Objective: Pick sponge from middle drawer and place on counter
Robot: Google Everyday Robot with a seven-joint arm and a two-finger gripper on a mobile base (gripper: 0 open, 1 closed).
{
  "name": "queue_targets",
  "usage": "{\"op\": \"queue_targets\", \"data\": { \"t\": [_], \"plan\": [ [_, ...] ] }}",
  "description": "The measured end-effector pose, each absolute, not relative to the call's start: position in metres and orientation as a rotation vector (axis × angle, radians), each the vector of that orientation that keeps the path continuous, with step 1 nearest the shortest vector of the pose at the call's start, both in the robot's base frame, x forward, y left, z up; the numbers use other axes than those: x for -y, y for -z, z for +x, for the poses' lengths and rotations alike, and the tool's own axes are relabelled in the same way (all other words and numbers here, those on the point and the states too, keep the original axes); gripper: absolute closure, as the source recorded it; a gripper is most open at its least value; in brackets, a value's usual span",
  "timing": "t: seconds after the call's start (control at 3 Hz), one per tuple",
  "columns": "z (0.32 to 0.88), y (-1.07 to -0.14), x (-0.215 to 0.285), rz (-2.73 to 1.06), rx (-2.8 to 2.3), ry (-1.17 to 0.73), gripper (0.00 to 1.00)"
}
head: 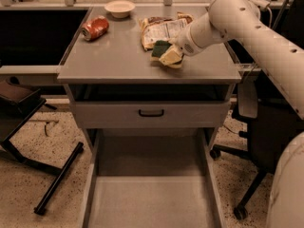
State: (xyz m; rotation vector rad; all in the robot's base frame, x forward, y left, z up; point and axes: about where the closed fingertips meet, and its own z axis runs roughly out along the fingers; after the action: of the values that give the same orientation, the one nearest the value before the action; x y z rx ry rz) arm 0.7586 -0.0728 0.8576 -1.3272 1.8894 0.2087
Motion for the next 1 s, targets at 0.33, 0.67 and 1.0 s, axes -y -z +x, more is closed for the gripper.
{"op": "queue_targets", "data": {
  "t": [0.33, 0.67, 1.0],
  "plan": [
    [0.7586, -0.8576, 0.0728, -1.327, -1.889, -0.209, 0.58],
    [0.7586, -0.8575, 0.0728, -1.327, -1.889, -0.209, 0.35],
    [0.7586, -0.8575, 0.0728, -1.327, -1.889, -0.209, 0.12]
  ]
}}
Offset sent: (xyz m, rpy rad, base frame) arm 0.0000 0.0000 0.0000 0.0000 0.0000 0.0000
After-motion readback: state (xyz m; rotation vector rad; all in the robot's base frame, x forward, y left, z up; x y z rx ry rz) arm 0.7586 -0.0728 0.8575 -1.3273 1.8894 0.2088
